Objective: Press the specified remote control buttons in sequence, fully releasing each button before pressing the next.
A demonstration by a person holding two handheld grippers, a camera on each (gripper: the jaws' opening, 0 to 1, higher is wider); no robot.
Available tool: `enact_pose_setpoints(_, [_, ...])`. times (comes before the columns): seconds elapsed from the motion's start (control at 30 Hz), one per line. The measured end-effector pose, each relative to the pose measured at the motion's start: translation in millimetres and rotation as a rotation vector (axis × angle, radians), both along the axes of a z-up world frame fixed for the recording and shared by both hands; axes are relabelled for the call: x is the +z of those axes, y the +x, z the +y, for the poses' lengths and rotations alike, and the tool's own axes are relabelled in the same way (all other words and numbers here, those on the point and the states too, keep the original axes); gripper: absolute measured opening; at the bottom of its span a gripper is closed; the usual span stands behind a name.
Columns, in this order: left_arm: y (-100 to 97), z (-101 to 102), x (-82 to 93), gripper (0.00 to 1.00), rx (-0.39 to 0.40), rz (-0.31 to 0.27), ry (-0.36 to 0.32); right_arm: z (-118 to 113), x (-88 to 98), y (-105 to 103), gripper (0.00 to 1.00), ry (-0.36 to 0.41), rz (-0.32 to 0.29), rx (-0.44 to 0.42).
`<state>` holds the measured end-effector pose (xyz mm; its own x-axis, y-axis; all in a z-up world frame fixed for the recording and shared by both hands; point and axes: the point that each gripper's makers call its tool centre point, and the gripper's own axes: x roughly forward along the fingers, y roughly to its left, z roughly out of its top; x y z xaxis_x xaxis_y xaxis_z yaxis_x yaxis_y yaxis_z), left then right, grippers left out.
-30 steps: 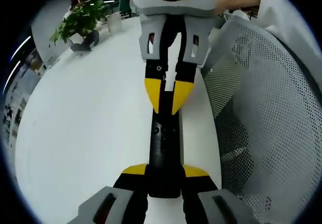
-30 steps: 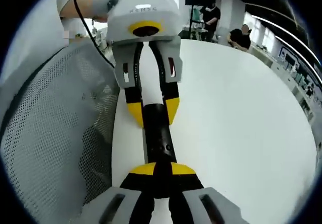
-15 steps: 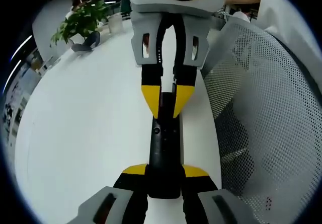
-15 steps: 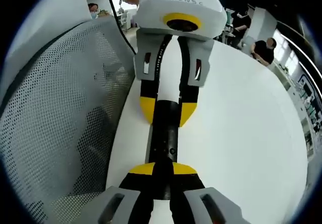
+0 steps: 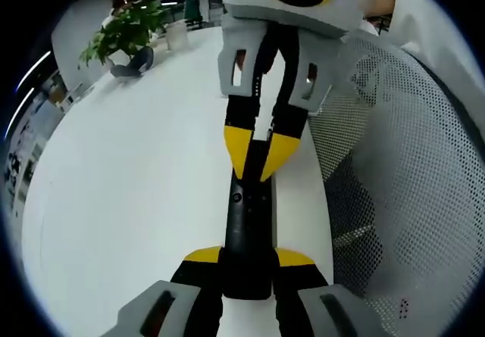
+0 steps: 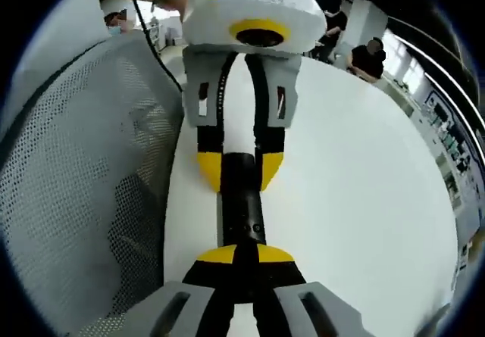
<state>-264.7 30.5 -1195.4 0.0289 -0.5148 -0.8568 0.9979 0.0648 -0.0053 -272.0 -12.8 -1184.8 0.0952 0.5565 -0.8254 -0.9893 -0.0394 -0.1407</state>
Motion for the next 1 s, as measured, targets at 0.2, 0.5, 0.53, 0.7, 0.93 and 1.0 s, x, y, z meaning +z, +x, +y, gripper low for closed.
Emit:
enact_pose_setpoints(0.2, [-0.3,-0.3,0.1,0.22,0.002,0.000,-0.002,0.3,0.0,2.1,0.02,-0.030,0.088,-0.018])
enact_pose_setpoints(0.5, [-0.2,-0.5,-0.3,0.22,0.009,0.000,0.000,2.9,-2.8,5.4,0.01,-0.121,0.151,-0.164])
enact_pose_setpoints(0.53, [-0.2,-0.4,-0.3,0.22,0.009,0.000,0.001,2.7,-2.8,5.0,0.01,-0.119,0.144,-0.165])
enact_pose_setpoints(0.7, [-0.3,-0.3,-0.4,0.22,0.012,-0.002,-0.003,2.6,-1.2,2.4,0.01,-0.078,-0.067,0.006])
enact_pose_setpoints(0.93, [-0.1,-0.7,-0.2,0.22,0.015,-0.001,-0.009,4.5,-0.6,3.0,0.00,-0.057,0.013,-0.027])
enact_pose_setpoints(1.0, [0.0,-0.4,-0.1,0.22,0.016,-0.001,-0.015,4.8,1.6,11.7,0.00,-0.045,0.009,-0.045])
